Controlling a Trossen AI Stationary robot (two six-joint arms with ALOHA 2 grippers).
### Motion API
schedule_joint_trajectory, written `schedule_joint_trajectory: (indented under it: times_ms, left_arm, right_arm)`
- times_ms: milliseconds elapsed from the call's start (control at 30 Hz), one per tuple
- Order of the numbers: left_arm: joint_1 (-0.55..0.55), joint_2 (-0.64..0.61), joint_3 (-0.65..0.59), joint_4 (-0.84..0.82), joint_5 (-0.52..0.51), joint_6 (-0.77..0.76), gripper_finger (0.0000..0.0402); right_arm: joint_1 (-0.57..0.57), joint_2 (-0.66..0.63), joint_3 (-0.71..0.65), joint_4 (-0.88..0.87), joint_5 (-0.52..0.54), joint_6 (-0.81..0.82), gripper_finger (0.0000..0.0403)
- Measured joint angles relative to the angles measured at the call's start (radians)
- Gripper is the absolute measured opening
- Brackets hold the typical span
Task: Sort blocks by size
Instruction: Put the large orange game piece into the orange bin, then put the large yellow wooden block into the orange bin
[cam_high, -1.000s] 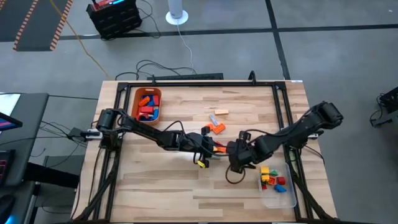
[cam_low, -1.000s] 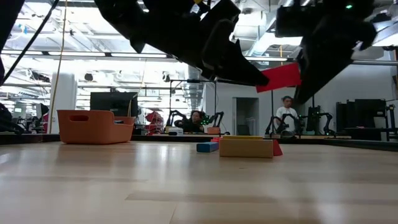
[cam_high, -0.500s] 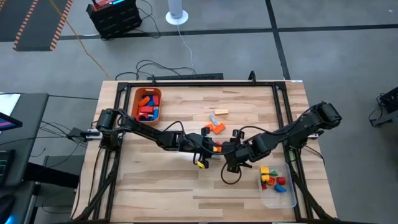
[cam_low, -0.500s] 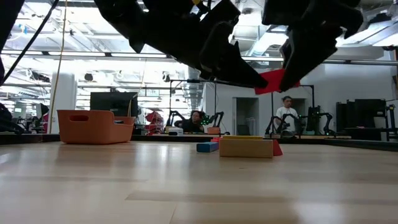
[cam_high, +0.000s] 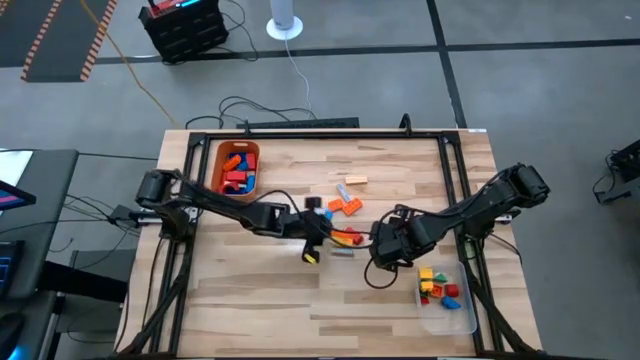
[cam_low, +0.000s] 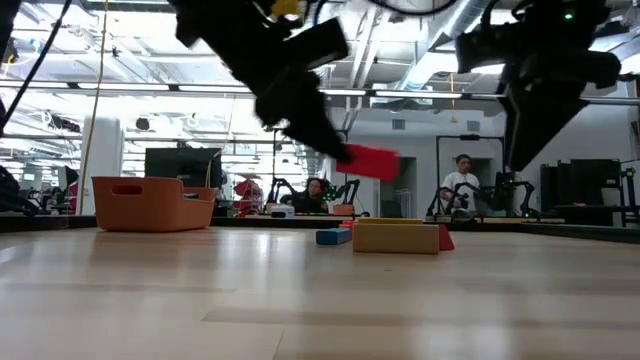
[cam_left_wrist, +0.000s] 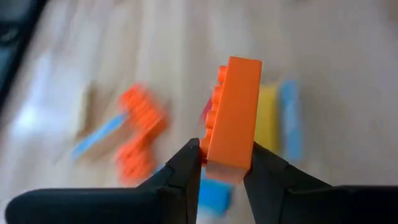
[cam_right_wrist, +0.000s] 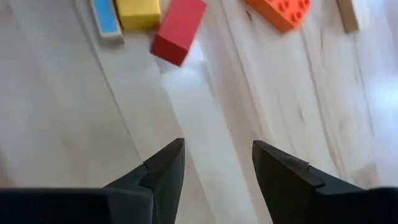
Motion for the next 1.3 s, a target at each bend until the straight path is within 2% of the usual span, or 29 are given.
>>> schedule_joint_trajectory:
  times_ms: [167,233,300,467,600,867,1100,1200,1300]
  left_arm:
    - [-0.002,-0.107,-0.005,-0.321,-0.256,-0.074,0.0093]
    - [0.001,-0.153,-0.022,-0.456,-0.391,-0.141,0.0093]
    - [0.013,-0.189,-0.037,-0.603,-0.475,-0.247,0.0093]
    - [0.073,-0.276,-0.117,-0.946,-0.492,-0.537,0.0093]
    - [0.135,-0.353,-0.187,-1.097,-0.523,-0.678,0.0093]
    - [0.258,-0.499,-0.299,-1.098,-0.533,-0.701,0.0105]
    - [0.288,-0.565,-0.352,-1.042,-0.536,-0.651,0.0177]
    - [0.281,-0.577,-0.342,-1.037,-0.586,-0.625,0.0205]
    - [0.249,-0.601,-0.334,-0.989,-0.626,-0.625,0.022]
  right_arm:
    - [0.009,0.0,0.0,-0.019,0.002,0.042,0.0219]
    - [0.015,0.0,0.0,-0.011,0.022,0.059,0.0219]
    - [0.021,0.0,0.0,-0.003,0.062,0.084,0.0219]
    - [0.034,0.0,0.0,0.017,0.11,0.114,0.0219]
    - [0.036,0.0,0.0,0.024,0.139,0.107,0.0219]
    - [0.013,0.0,0.0,0.052,0.158,0.081,0.0219]
    - [0.006,0.0,-0.001,0.123,0.214,0.057,0.0219]
    - [0.0,-0.001,-0.023,0.234,0.222,-0.042,0.0219]
    - [0.0,-0.001,-0.072,0.446,0.208,-0.162,0.0219]
